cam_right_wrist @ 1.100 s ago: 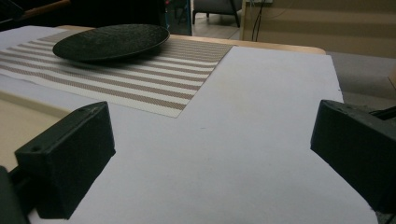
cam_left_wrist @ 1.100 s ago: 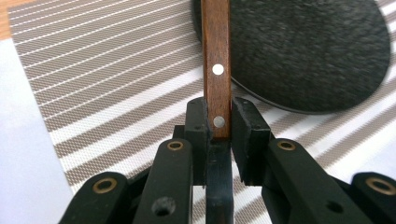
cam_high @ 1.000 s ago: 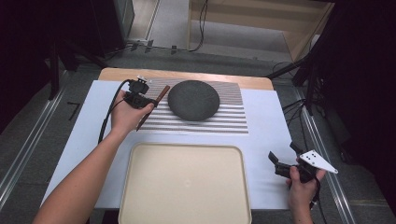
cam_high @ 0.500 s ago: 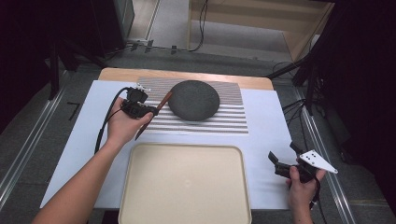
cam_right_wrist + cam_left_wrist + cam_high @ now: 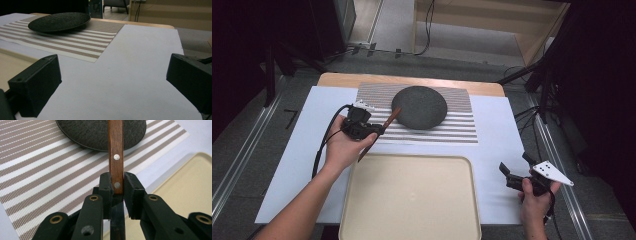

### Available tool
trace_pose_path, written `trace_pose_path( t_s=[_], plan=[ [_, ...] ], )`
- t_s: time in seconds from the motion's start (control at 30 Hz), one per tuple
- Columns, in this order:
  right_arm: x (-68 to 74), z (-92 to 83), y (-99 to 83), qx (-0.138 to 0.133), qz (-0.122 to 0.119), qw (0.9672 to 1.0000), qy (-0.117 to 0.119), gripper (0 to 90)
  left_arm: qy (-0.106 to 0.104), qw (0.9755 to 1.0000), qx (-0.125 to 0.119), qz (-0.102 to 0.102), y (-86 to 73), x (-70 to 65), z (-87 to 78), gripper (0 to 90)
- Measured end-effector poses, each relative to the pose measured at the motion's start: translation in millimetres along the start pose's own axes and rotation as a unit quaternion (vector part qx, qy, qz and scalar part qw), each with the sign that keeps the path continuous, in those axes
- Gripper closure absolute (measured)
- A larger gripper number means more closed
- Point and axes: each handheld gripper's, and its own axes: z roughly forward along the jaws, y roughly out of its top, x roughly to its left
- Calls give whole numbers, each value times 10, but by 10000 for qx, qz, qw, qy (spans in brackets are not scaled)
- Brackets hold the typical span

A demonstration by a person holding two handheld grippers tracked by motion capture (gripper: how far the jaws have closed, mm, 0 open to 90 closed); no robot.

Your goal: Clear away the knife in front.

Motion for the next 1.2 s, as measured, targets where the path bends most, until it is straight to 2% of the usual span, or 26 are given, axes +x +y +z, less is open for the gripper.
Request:
trace_pose_path(
  t_s=[0.23,0.6,0.87,1.2],
  plan=[
    [-1,-3,-1,3,8,10000,2,0,-31,10000,-16,44,-155,-104,-55,773],
    [1,-2,-1,11,0,10000,16,0,-166,9998,-77,-59,-442,-199,-115,773],
    [1,-1,-1,18,-5,10000,18,0,-267,9992,-217,-199,-659,-245,-205,773],
    [4,1,-1,20,-21,10000,13,0,-300,9992,-195,-201,-912,-369,-244,773]
  ],
)
